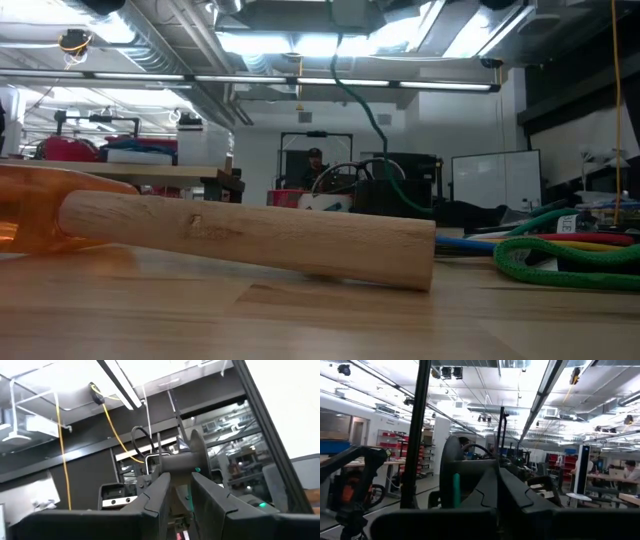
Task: Coil cords
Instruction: Coil the blue wire onto the spool
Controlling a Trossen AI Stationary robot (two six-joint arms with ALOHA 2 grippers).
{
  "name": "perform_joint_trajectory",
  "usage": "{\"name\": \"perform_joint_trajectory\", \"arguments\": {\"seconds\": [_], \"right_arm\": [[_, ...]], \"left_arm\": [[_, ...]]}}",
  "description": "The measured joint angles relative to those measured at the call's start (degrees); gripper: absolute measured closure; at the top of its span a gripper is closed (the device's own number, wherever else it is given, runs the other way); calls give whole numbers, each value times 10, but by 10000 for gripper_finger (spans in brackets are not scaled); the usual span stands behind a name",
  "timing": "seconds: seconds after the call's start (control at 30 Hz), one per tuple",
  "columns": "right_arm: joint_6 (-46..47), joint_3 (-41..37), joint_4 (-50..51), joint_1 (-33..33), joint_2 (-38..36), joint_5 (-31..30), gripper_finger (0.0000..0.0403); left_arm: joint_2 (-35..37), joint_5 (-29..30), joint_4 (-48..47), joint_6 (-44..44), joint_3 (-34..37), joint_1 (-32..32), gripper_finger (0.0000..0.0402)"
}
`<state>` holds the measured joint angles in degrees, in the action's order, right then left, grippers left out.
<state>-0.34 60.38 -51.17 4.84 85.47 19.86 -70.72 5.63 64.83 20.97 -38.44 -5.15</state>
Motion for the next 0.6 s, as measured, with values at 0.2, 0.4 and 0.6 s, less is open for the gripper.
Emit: {"name": "perform_joint_trajectory", "arguments": {"seconds": [0.2, 0.4, 0.6], "right_arm": [[-1, 0, 0, -8, 0, 3, 402], [-4, 0, -2, -9, 8, -1, 402], [-4, 0, -11, -9, 32, -12, 402]], "left_arm": [[0, 19, -17, -16, 0, 0, 306], [-9, 14, -30, -34, 0, 1, 289], [-49, -4, -24, -41, -18, 0, 288]]}}
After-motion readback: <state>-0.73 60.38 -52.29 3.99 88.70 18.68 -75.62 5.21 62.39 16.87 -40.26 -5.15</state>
